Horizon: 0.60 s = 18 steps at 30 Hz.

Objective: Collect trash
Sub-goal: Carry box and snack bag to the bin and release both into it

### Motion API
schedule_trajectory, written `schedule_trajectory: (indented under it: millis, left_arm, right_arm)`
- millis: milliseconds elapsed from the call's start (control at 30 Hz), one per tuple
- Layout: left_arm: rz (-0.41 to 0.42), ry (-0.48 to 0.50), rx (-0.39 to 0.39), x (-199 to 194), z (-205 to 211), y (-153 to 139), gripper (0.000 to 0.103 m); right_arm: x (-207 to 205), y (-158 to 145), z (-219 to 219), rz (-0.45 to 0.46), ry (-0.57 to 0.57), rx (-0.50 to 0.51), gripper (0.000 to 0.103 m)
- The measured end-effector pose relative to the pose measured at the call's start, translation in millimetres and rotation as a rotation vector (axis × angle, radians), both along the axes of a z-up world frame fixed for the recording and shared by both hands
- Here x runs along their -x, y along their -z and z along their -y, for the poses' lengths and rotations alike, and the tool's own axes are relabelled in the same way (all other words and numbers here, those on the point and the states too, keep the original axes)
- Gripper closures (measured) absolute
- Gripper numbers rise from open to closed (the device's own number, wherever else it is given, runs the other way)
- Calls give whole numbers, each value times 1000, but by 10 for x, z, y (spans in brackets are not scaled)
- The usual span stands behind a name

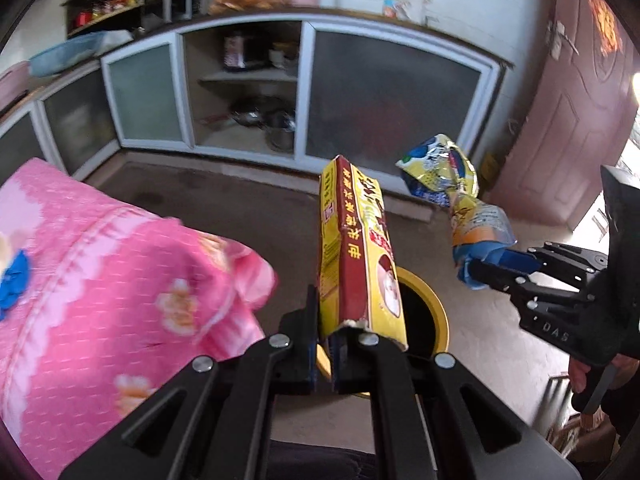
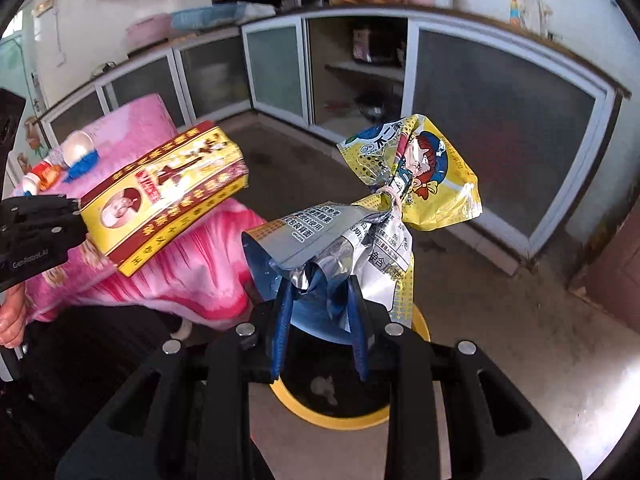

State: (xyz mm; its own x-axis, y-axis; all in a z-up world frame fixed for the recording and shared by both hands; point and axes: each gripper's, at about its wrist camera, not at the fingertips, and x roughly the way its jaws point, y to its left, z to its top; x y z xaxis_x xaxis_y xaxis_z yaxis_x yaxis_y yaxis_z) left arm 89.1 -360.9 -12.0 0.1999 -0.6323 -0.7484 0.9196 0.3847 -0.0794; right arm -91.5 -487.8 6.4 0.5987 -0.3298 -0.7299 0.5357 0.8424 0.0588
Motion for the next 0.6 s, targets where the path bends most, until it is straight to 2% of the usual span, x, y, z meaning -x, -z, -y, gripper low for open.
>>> schedule_trajectory:
  millis: [300, 600]
  left_arm:
    - [-61, 39, -139, 76, 465, 651, 99]
    - [-117, 89, -240, 33, 860, 1033, 98]
  right_arm:
    - [39, 527, 194, -65, 42, -106, 78]
    - [-88, 908, 351, -113, 33, -216, 77]
